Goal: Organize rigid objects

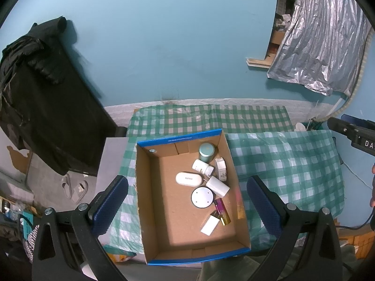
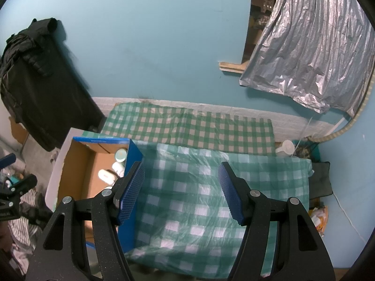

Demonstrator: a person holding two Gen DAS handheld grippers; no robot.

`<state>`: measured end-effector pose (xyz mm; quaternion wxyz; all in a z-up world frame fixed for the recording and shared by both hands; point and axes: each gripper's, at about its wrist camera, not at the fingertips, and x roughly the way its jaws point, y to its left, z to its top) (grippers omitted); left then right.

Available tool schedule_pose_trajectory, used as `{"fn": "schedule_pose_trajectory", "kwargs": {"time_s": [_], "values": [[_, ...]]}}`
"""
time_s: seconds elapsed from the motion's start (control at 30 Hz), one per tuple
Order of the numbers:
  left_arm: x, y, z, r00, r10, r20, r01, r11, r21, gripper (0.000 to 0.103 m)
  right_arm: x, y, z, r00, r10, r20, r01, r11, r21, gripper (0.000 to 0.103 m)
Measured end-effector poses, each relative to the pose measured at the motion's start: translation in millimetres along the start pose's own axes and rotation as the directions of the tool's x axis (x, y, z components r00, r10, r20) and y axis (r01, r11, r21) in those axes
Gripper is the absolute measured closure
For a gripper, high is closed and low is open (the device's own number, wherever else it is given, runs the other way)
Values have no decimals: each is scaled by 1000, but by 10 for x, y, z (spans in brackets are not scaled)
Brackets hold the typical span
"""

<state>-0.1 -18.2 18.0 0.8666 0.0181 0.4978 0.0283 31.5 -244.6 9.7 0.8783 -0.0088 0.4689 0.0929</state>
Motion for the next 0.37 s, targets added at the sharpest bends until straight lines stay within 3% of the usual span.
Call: {"fn": "schedule_pose_trajectory", "kwargs": {"time_s": [0.37], "values": [[-23, 0, 13, 1000, 8, -1, -8, 1000, 1, 1, 6, 11, -16, 1000, 6, -7, -6, 1000, 1, 38]]}}
